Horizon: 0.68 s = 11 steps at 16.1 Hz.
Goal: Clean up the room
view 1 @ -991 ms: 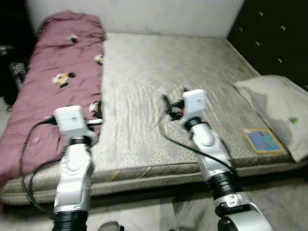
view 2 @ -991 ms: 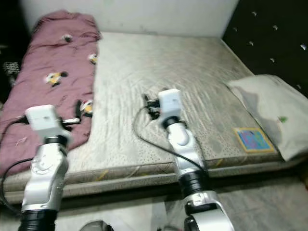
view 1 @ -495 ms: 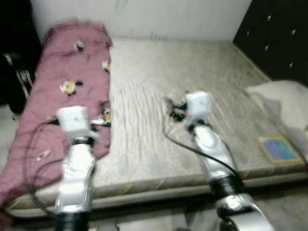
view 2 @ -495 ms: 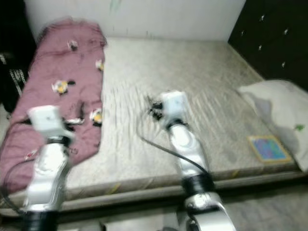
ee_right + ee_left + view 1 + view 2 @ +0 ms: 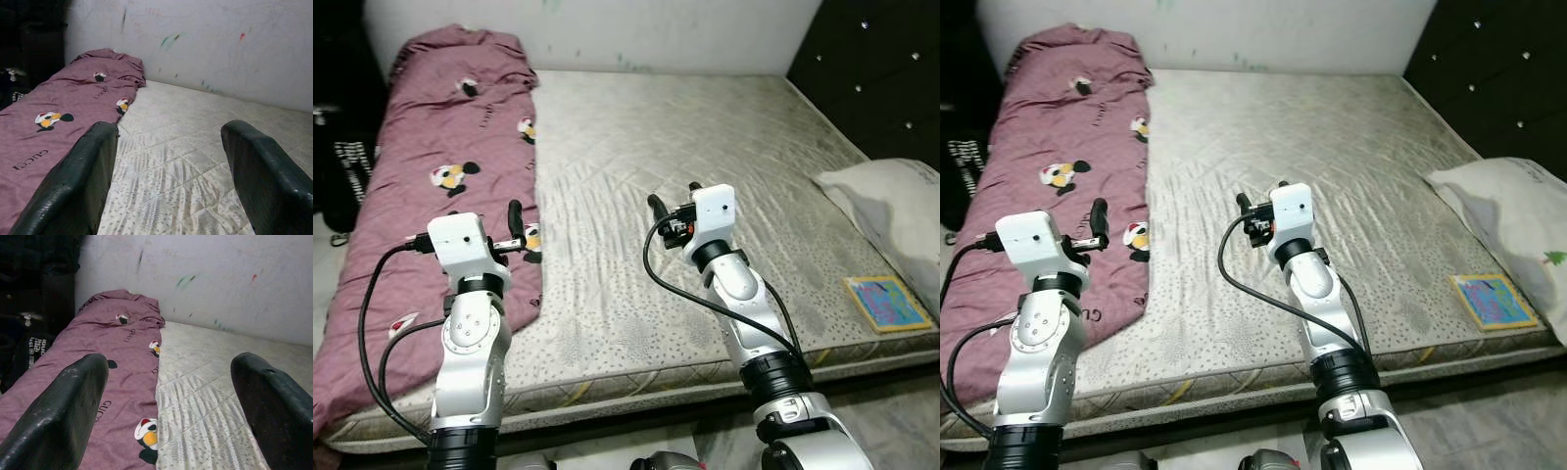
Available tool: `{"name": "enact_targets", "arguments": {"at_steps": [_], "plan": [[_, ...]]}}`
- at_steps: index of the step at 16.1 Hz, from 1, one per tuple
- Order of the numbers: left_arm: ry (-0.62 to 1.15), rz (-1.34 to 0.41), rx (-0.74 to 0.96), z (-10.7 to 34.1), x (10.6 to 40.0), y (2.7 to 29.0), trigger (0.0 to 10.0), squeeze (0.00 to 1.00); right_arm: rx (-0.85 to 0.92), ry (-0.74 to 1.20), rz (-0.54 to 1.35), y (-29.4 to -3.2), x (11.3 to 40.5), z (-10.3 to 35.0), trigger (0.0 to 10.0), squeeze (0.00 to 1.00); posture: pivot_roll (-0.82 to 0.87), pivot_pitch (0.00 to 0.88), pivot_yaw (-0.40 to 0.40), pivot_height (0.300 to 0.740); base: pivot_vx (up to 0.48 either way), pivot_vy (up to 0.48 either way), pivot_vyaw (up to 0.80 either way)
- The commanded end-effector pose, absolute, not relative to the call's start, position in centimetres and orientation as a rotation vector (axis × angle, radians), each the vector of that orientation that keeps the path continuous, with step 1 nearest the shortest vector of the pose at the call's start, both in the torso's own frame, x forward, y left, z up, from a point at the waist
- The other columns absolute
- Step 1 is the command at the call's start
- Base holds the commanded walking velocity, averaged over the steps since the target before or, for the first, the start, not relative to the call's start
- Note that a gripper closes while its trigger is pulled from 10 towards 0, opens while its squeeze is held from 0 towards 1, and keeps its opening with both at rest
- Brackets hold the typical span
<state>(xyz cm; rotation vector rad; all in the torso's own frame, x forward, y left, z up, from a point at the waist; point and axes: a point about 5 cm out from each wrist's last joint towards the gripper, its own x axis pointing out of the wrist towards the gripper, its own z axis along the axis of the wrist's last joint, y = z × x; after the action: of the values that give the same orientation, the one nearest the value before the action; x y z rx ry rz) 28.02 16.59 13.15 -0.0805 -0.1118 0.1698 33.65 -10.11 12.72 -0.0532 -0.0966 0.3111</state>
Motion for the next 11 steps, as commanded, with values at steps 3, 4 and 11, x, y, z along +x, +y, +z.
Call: {"name": "enact_targets", "arguments": {"at_steps": [3,4,11], "plan": [[-0.114,0.158,-0.08,13.23,27.99,16.26,10.0,0.0,-0.062,-0.112,0.305,-10.5,33.82,13.17,10.0,0.0,0.02,0.0,-0.078,0.74,0.0,0.0,0.0],[-0.114,0.158,-0.08,13.23,27.99,16.26,10.0,0.0,-0.062,-0.112,0.305,-10.5,33.82,13.17,10.0,0.0,0.02,0.0,-0.078,0.74,0.0,0.0,0.0],[-0.115,0.165,-0.093,13.38,28.07,16.38,10.0,0.0,-0.05,-0.104,0.311,-10.22,33.78,12.97,10.0,0.0,0.03,0.0,-0.075,0.74,0.0,0.105,0.0]]}}
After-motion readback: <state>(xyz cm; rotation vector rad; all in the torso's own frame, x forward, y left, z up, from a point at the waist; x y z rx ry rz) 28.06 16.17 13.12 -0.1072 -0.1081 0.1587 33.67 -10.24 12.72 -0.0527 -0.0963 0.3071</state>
